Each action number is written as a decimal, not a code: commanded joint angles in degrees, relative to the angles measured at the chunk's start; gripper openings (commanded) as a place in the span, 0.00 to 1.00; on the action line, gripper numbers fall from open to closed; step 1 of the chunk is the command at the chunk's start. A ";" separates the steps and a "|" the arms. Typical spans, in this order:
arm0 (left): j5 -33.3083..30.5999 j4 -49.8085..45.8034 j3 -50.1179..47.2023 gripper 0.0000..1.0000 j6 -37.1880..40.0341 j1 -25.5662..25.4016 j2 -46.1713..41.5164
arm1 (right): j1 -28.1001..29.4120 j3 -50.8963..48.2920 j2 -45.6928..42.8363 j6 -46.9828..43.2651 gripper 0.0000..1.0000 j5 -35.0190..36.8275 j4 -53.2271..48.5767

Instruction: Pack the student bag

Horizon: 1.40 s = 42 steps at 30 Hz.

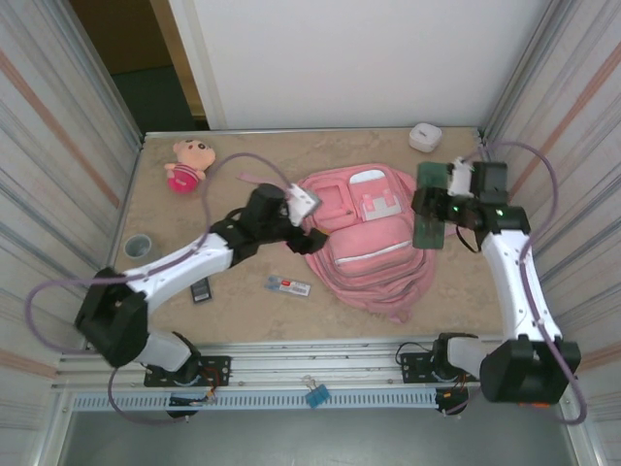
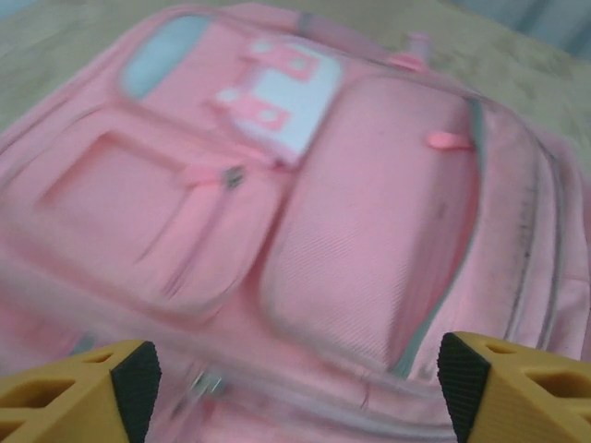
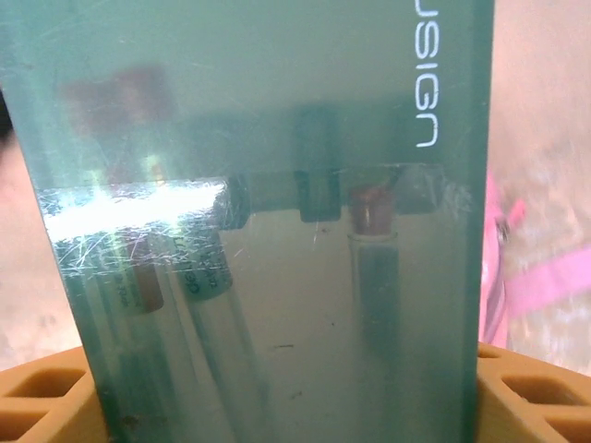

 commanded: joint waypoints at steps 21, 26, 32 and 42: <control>9.20 -7.93 21.93 0.99 24.33 -13.38 28.76 | -12.98 -11.43 -6.55 9.57 0.44 -15.41 0.80; 9.24 -5.69 18.74 0.98 22.77 -13.51 26.63 | -12.98 -11.56 -5.89 10.25 0.44 -15.67 0.97; 3.61 -5.15 18.76 0.90 21.83 -13.60 28.54 | -12.98 -11.55 -6.38 10.95 0.44 -15.91 0.98; -4.48 -0.95 17.61 0.05 16.90 -13.53 20.13 | -13.14 -9.95 -9.35 11.06 0.44 -11.95 -4.14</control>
